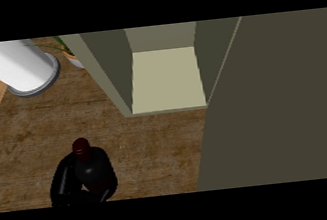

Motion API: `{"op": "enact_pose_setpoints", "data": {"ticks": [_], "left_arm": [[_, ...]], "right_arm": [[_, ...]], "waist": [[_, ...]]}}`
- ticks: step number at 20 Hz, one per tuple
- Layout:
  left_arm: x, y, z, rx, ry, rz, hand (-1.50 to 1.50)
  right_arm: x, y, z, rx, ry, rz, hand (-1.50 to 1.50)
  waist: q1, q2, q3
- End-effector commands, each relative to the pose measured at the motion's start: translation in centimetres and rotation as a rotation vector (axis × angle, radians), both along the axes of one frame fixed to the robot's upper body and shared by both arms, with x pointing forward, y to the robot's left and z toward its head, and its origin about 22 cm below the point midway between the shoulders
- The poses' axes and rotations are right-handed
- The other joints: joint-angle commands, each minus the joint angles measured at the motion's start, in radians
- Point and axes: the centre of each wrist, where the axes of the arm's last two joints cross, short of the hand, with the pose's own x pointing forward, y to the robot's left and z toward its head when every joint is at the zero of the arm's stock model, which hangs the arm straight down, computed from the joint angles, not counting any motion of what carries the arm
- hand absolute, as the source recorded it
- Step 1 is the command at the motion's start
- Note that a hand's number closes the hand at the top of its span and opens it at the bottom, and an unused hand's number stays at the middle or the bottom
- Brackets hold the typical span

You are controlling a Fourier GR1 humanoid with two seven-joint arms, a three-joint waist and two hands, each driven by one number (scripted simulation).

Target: Pick up the wine, place it into the cabinet and close the cabinet

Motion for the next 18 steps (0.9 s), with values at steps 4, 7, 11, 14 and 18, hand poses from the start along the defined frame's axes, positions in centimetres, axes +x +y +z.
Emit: {"op": "enact_pose_setpoints", "data": {"ticks": [4, 7, 11, 14, 18], "left_arm": [[0.0, -2.7, 1.7, -0.052, -0.045, -0.042, 1.50], [0.3, -3.8, 4.6, -0.037, -0.071, -0.083, 1.50], [0.1, -6.0, 4.5, -0.037, -0.050, -0.116, 1.50], [-0.4, -7.2, 7.3, -0.062, -0.043, -0.118, 1.50], [1.1, -9.6, 8.4, -0.023, -0.061, -0.086, 1.50]], "right_arm": [[-3.7, -1.0, 1.7, 0.060, -0.051, -0.013, -1.50], [-2.8, -1.0, 2.2, 0.048, -0.061, 0.003, -1.50], [-3.5, -2.1, 2.6, 0.028, -0.075, 0.007, -1.50], [-4.1, -2.0, 2.2, 0.044, -0.058, -0.006, -1.50], [-4.8, -2.4, 2.6, 0.042, -0.059, 0.018, -1.50]], "waist": [[-0.001, -0.002, 0.000], [0.008, -0.002, 0.000], [0.000, 0.000, 0.000], [-0.001, -0.003, 0.001], [-0.011, -0.002, 0.001]]}}
